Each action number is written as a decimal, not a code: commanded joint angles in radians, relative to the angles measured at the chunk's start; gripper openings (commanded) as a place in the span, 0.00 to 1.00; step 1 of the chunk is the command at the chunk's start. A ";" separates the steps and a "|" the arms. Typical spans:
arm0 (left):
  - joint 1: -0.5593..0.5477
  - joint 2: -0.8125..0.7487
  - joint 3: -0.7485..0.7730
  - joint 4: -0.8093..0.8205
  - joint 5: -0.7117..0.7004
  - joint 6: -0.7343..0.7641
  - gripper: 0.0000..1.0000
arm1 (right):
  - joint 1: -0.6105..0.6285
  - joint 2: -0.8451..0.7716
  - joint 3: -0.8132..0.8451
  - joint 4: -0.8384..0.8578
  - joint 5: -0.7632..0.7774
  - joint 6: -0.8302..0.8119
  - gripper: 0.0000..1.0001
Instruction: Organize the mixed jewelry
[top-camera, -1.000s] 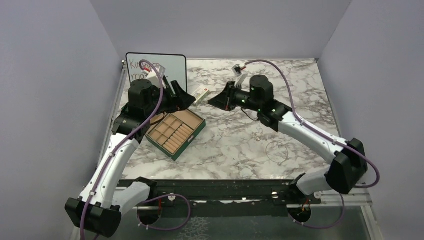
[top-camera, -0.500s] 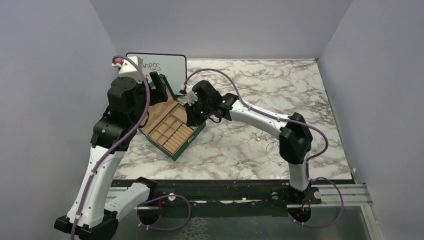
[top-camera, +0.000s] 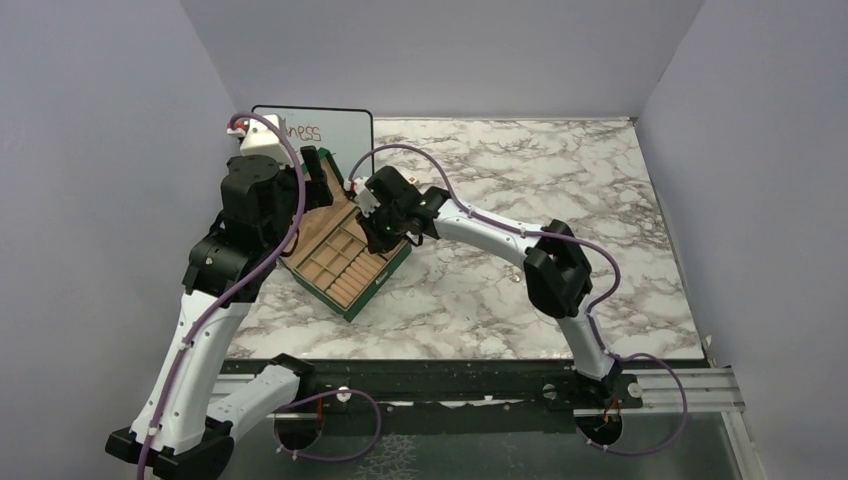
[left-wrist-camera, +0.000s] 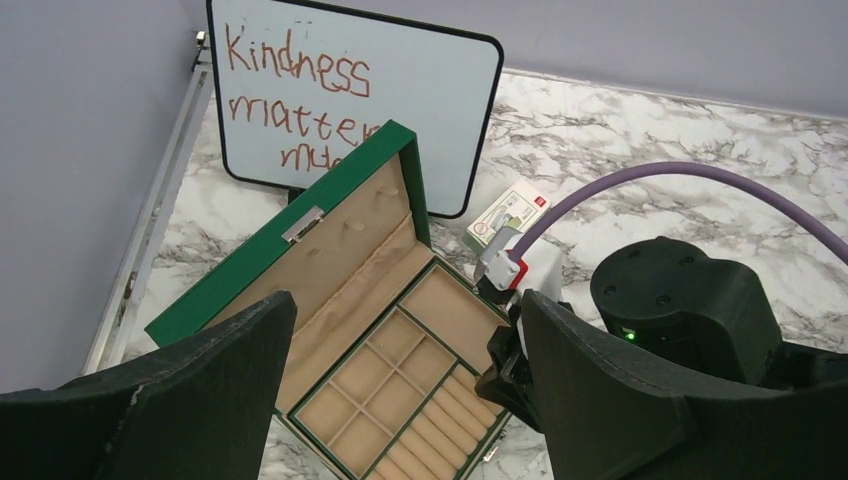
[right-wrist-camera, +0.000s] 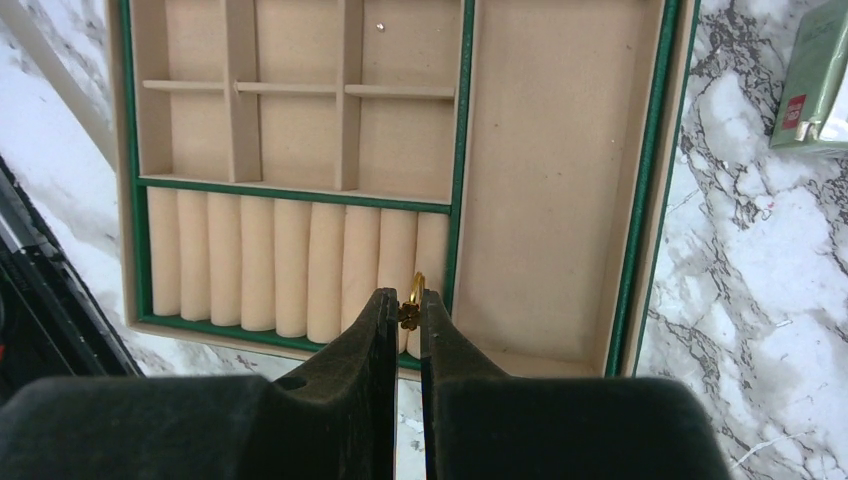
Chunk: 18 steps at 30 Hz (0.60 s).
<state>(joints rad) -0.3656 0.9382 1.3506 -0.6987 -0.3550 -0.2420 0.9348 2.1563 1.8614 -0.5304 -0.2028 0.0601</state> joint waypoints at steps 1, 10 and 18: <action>-0.010 0.005 0.030 -0.010 -0.055 0.015 0.84 | 0.008 0.046 0.052 -0.054 -0.002 -0.047 0.10; -0.016 0.017 0.030 -0.008 -0.063 0.021 0.85 | 0.009 0.084 0.081 -0.070 -0.038 -0.050 0.11; -0.021 0.022 0.024 -0.008 -0.063 0.024 0.85 | 0.007 0.104 0.107 -0.083 -0.064 -0.032 0.11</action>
<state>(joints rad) -0.3801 0.9596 1.3506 -0.6987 -0.3912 -0.2337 0.9360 2.2276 1.9308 -0.5800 -0.2302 0.0254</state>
